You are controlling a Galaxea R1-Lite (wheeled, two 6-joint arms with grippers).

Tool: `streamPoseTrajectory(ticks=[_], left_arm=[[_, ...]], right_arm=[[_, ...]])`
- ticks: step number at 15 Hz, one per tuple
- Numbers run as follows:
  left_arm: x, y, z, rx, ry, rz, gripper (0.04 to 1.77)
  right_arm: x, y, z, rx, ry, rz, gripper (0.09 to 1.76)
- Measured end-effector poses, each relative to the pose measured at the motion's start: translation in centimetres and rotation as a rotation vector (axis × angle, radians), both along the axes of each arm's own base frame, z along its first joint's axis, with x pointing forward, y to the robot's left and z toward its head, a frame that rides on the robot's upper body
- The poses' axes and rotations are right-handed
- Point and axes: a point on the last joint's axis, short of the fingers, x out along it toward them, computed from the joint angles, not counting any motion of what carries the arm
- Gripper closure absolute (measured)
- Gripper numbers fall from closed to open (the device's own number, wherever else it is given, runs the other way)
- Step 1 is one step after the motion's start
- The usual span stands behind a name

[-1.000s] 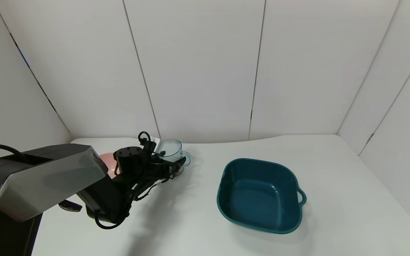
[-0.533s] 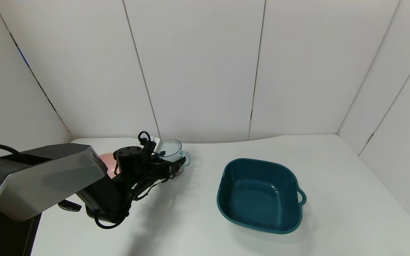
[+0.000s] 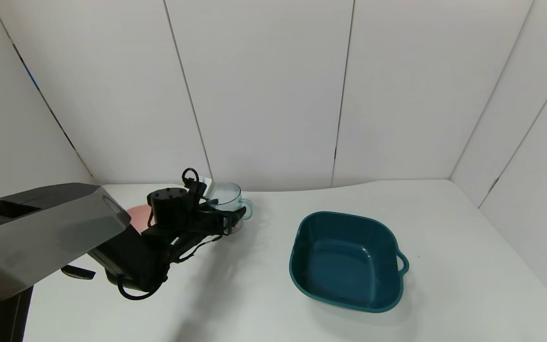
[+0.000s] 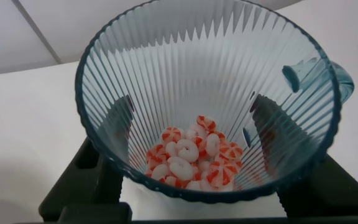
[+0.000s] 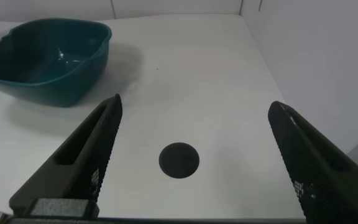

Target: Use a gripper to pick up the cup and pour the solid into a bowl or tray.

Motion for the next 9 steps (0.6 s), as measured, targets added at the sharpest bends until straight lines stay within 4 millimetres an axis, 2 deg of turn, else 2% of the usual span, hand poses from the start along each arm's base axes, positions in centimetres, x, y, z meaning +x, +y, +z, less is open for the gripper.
streamPoseTrajectory(ticks=[3,9], left_arm=[[-0.3,-0.9,2.1,0.061,0.002,0.018,0.48],[-1.0,-4.1,6.6,0.135,-0.027,-0.015,0.48]], right_arm=[[0.0,0.0,0.0,0.000,0.000,0.001,0.14],[0.0,0.0,0.0,0.000,0.000,0.000,0.14]])
